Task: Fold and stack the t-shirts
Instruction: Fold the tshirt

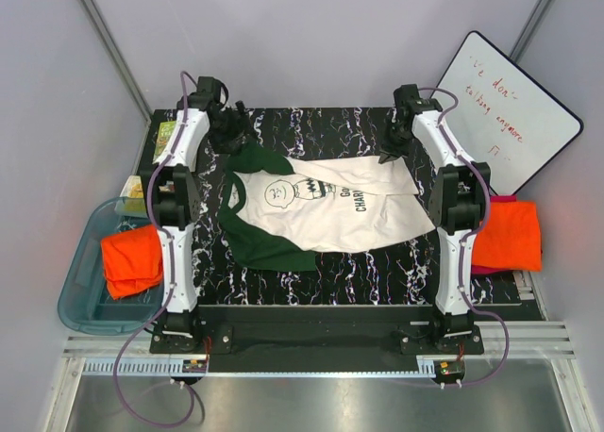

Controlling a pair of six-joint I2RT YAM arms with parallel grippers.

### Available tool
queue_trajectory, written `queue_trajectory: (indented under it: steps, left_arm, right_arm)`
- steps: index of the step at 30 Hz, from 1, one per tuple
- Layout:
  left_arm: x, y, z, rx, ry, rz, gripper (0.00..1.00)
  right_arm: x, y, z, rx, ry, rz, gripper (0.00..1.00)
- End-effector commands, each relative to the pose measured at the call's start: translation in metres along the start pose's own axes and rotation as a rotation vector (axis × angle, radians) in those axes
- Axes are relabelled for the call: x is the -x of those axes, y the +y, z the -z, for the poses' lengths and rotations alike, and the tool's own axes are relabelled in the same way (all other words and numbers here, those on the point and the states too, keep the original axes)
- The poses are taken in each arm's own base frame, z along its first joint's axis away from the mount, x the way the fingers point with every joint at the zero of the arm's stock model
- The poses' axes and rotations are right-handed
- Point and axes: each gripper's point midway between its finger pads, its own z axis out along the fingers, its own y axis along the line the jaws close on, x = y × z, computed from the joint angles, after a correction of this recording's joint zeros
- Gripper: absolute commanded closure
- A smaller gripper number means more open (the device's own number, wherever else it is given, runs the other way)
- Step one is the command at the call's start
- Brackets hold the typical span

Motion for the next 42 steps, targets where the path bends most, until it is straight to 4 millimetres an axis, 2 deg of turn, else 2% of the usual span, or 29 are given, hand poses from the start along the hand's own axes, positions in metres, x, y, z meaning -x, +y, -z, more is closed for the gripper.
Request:
queue_trajectory:
  steps: [1, 3, 8, 9, 16, 18, 19, 20, 21, 22, 23, 25, 28, 29, 30, 31, 35, 38, 39, 40, 42]
  left_arm:
    - [0.013, -0.018, -0.003, -0.133, 0.007, 0.064, 0.01]
    - [0.014, -0.022, 0.001, -0.16, -0.003, 0.05, 0.01]
    - [-0.007, -0.013, 0.001, -0.144, 0.029, 0.035, 0.01]
    - [-0.016, -0.009, -0.002, -0.132, 0.05, 0.034, 0.02]
    - [-0.051, -0.031, 0.023, -0.136, 0.067, -0.1, 0.09]
    - [-0.063, -0.032, 0.022, -0.119, 0.084, -0.129, 0.11]
    - [-0.068, -0.031, 0.02, -0.113, 0.1, -0.139, 0.17]
    - [-0.073, -0.031, 0.018, -0.112, 0.114, -0.143, 0.41]
    - [-0.077, -0.035, 0.016, -0.128, 0.132, -0.145, 0.6]
    - [-0.079, -0.038, 0.016, -0.143, 0.142, -0.135, 0.75]
    - [-0.076, -0.044, 0.019, -0.168, 0.142, -0.128, 1.0]
    - [-0.073, -0.061, 0.027, -0.231, 0.15, -0.102, 1.0]
    - [-0.051, -0.096, 0.05, -0.404, 0.12, -0.029, 1.0]
    - [-0.047, -0.098, 0.06, -0.48, 0.138, 0.023, 1.0]
    - [-0.029, -0.109, 0.065, -0.551, 0.092, 0.089, 1.0]
    - [-0.022, -0.106, 0.066, -0.579, 0.084, 0.131, 1.0]
    - [-0.007, -0.062, 0.052, -0.519, 0.059, 0.275, 1.0]
    - [-0.008, -0.028, 0.047, -0.401, 0.051, 0.291, 1.0]
    - [-0.014, -0.019, 0.048, -0.36, 0.068, 0.278, 1.0]
    - [-0.016, -0.014, 0.05, -0.344, 0.071, 0.28, 1.0]
    - [-0.018, -0.018, 0.06, -0.372, 0.083, 0.261, 1.0]
  right_arm:
    - [-0.008, 0.002, 0.009, 0.024, 0.018, 0.019, 0.97]
    - [-0.01, 0.001, 0.009, 0.023, 0.021, 0.022, 0.96]
    - [-0.015, -0.001, 0.007, 0.031, 0.035, 0.027, 0.97]
    - [-0.016, 0.0, 0.008, 0.034, 0.035, 0.028, 0.96]
    - [-0.017, 0.001, 0.004, 0.043, 0.043, 0.029, 0.96]
    - [-0.018, 0.002, 0.002, 0.049, 0.046, 0.024, 0.96]
    - [-0.017, 0.003, 0.002, 0.052, 0.046, 0.025, 0.96]
    - [-0.018, 0.004, 0.001, 0.058, 0.048, 0.021, 0.96]
    - [-0.017, 0.005, 0.001, 0.062, 0.047, 0.02, 0.96]
    - [-0.017, 0.005, 0.0, 0.064, 0.049, 0.02, 0.96]
    - [-0.016, 0.006, 0.001, 0.065, 0.046, 0.022, 0.96]
    - [-0.016, 0.005, 0.001, 0.061, 0.046, 0.025, 0.96]
    - [-0.017, 0.003, 0.001, 0.057, 0.047, 0.032, 0.96]
    - [-0.018, 0.003, 0.001, 0.056, 0.049, 0.033, 0.96]
    - [-0.018, 0.002, 0.001, 0.055, 0.05, 0.033, 0.96]
    - [-0.02, 0.002, 0.0, 0.055, 0.055, 0.034, 0.96]
    - [-0.027, -0.001, -0.003, 0.048, 0.073, 0.031, 0.95]
    - [-0.031, -0.004, -0.005, 0.044, 0.082, 0.034, 0.95]
    - [-0.032, -0.004, -0.005, 0.044, 0.084, 0.035, 0.95]
    - [-0.032, -0.004, -0.005, 0.044, 0.084, 0.036, 0.95]
    - [-0.035, -0.005, -0.007, 0.042, 0.095, 0.033, 0.95]
